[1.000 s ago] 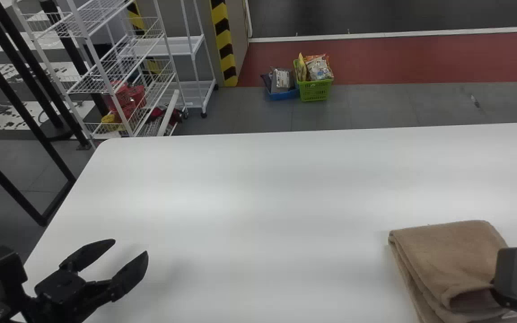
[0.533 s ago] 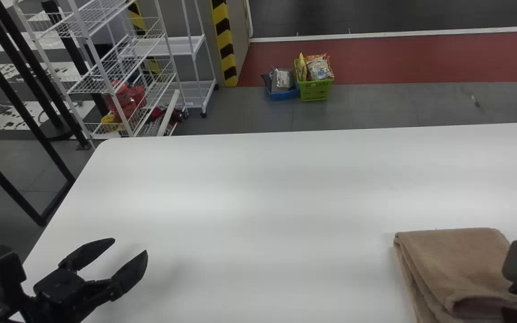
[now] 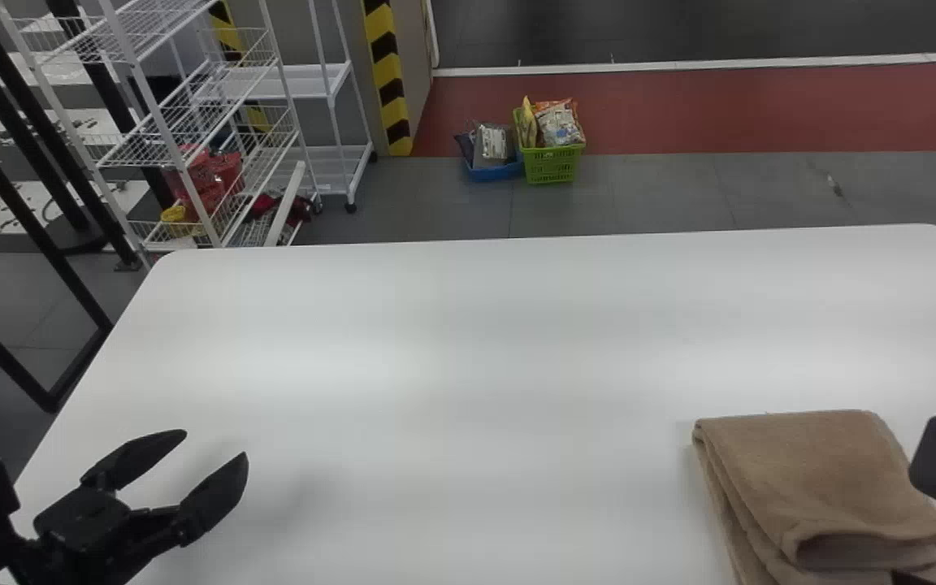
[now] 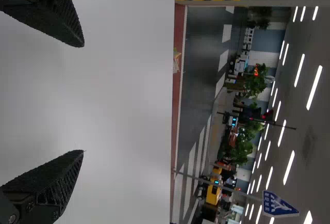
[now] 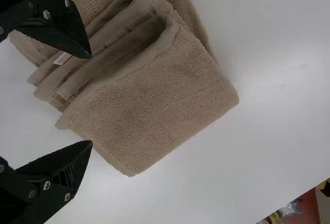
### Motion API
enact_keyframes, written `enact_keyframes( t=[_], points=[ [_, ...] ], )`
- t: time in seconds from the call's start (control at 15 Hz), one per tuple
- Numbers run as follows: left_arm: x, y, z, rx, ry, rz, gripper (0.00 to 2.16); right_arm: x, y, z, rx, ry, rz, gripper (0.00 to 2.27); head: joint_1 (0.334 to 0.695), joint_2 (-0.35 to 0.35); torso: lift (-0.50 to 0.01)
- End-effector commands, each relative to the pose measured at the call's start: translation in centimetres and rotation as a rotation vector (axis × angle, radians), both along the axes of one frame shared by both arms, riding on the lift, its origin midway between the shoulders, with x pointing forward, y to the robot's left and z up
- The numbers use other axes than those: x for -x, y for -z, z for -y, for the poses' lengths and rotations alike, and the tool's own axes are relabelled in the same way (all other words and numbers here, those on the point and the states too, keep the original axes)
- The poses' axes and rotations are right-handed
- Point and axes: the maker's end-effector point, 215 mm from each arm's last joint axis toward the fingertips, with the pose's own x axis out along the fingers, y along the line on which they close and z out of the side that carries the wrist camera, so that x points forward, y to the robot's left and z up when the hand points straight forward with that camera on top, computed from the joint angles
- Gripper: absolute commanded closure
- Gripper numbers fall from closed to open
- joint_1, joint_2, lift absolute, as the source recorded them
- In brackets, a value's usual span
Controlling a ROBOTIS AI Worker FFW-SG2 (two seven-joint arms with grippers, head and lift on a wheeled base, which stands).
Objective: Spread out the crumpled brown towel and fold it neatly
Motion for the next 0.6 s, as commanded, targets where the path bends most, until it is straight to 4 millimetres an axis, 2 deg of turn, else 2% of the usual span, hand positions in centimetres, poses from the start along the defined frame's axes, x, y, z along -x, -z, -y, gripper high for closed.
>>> enact_keyframes(
  t=[0.0, 0.27, 0.4, 0.53],
  points=[
    [0.1, 0.0, 0.0, -0.001, -0.002, -0.001, 0.07, 1.0, 0.0, -0.4, -0.001, -0.014, -0.01, 0.25, 0.695, 0.131, -0.128],
    [0.0, 0.1, 0.3, -0.002, 0.003, -0.003, 0.07, 1.8, -0.2, -0.7, 0.003, -0.043, -0.012, 0.25, 0.695, 0.144, -0.128],
    [-0.1, 0.2, 0.6, -0.003, 0.007, -0.004, 0.07, 1.5, -0.2, -0.6, 0.009, -0.046, -0.009, 0.25, 0.695, 0.145, -0.128],
    [-0.2, 0.3, 0.9, -0.003, 0.012, -0.006, 0.07, 0.8, 0.7, -0.9, 0.015, -0.071, -0.023, 0.25, 0.695, 0.141, -0.128]
  ],
)
